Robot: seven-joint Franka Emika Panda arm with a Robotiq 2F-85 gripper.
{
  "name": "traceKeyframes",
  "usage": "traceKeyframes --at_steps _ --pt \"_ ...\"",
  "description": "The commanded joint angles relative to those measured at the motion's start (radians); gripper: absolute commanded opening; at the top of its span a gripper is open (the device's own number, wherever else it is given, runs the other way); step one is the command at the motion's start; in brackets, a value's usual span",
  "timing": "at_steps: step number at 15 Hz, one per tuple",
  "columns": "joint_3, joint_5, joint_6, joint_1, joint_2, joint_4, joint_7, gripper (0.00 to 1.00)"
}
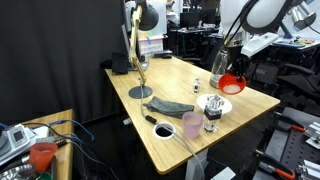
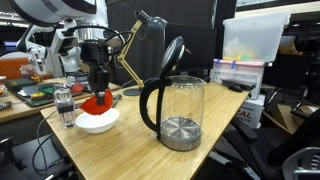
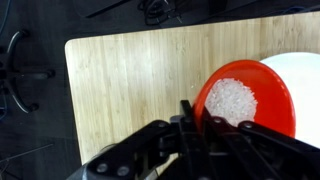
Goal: Pour the contents in the orange bowl into the white bowl
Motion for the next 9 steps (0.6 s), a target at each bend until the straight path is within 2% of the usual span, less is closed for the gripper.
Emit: traceKeyframes --at_steps 1,5,9 --pt "0.024 -0.08 -0.049 0.016 0.047 0.055 0.104 0.02" --pt "0.041 -0.195 -0.07 0.062 0.097 0.078 0.241 0.02" --pt "0.041 -0.403 -0.107 0.113 0.14 0.111 0.454 0.02"
